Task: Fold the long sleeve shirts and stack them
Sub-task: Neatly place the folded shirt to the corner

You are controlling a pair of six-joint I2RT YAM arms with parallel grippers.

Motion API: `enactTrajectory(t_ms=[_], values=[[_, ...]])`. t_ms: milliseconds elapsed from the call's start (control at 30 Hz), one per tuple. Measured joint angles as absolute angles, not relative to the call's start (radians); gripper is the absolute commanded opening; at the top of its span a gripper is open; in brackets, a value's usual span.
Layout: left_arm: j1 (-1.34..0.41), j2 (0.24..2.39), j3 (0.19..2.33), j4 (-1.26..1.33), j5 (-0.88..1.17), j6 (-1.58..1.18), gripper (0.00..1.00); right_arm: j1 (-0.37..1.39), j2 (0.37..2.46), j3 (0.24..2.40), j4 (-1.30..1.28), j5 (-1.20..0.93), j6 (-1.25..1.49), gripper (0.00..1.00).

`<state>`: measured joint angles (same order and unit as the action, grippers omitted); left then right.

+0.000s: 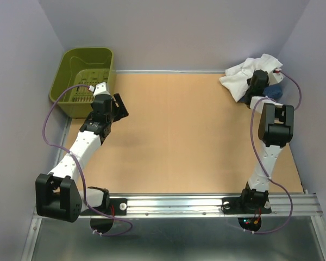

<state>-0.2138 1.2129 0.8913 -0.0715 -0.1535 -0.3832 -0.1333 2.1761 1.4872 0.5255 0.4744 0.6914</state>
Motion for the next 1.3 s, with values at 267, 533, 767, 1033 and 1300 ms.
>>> enactTrajectory(t_ms=[267, 533, 767, 1033, 1300], values=[[-0.214, 1.215, 0.891, -0.072, -0.138, -0.384, 0.80, -0.238, 2.176, 1.425, 0.539, 0.339, 0.805, 0.01], [-0.214, 1.216, 0.891, -0.071, -0.123, -0.387, 0.80, -0.264, 2.177, 1.354, 0.541, 0.303, 0.896, 0.41], [-0.214, 1.216, 0.890, -0.070, -0.120, -0.388, 0.80, -0.270, 2.181, 1.356, 0.548, 0.229, 0.885, 0.17], [-0.214, 1.216, 0.890, -0.069, -0.112, -0.390, 0.80, -0.284, 2.189, 1.459, 0.467, 0.168, 0.760, 0.01], [-0.214, 1.217, 0.890, -0.066, -0.105, -0.390, 0.80, -0.311, 2.207, 1.523, 0.421, 0.124, 0.718, 0.62]])
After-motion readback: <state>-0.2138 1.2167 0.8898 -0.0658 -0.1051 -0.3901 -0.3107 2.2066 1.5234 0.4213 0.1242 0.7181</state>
